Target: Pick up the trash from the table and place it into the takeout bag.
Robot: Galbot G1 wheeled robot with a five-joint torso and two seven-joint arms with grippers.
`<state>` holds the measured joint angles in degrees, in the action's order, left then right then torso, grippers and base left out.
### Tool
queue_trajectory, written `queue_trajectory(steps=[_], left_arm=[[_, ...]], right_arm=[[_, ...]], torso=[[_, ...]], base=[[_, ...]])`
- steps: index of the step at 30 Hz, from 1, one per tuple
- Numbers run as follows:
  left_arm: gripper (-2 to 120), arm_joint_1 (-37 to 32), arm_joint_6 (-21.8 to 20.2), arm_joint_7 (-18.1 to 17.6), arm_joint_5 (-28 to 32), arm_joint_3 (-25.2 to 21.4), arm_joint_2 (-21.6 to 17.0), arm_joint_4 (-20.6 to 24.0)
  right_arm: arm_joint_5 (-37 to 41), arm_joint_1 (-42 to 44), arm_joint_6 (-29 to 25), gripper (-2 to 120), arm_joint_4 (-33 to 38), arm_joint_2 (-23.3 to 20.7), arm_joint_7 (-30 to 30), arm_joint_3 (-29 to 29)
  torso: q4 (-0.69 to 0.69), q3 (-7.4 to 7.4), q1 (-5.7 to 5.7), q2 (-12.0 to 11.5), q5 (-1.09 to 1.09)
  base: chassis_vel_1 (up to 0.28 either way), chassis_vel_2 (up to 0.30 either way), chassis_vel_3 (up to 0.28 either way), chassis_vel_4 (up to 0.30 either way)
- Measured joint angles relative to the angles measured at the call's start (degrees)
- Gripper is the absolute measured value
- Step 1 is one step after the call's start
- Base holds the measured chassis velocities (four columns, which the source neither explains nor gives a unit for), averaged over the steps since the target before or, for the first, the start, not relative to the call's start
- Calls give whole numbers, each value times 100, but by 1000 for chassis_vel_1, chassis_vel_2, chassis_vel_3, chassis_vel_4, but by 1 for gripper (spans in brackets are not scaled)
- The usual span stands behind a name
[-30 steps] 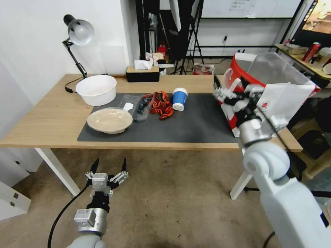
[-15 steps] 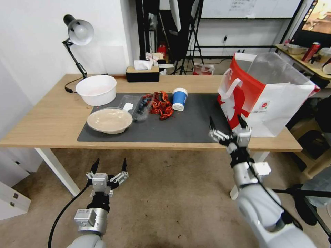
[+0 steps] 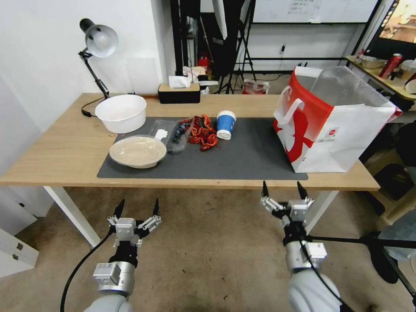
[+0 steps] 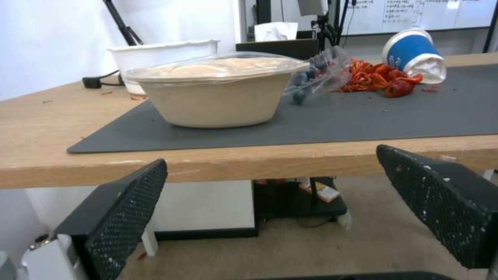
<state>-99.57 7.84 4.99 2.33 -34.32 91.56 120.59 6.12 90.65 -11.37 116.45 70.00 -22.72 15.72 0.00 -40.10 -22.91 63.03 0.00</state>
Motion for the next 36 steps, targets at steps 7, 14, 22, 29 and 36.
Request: queue_trajectory(steps=[7, 14, 22, 29, 36], left_arm=[[100, -18, 73, -5, 2, -15, 0, -26], [100, -22, 86, -6, 2, -21, 0, -26], [100, -32, 96, -6, 2, -32, 5, -17], [100, -34, 102, -6, 3, -57, -1, -17], [100, -16, 101, -6, 2, -61, 8, -32]], right_arm=[[9, -46, -7, 100, -41, 4, -6, -10], [148, -208, 111, 100, 39, -18, -9, -74], [468, -732, 531, 100, 132, -87, -112, -278], [1043, -1673, 1264, 100, -30, -148, -459, -549], [1576, -2658, 1686, 100, -516, -130, -586, -779]], torso=[[0, -1, 0, 0, 0], [0, -1, 0, 0, 0], [0, -1, 0, 0, 0], [0, -1, -1, 0, 0], [0, -2, -1, 0, 1]], base=[[0, 0, 0, 0], [0, 0, 0, 0], [0, 0, 0, 0], [0, 0, 0, 0], [0, 0, 0, 0]])
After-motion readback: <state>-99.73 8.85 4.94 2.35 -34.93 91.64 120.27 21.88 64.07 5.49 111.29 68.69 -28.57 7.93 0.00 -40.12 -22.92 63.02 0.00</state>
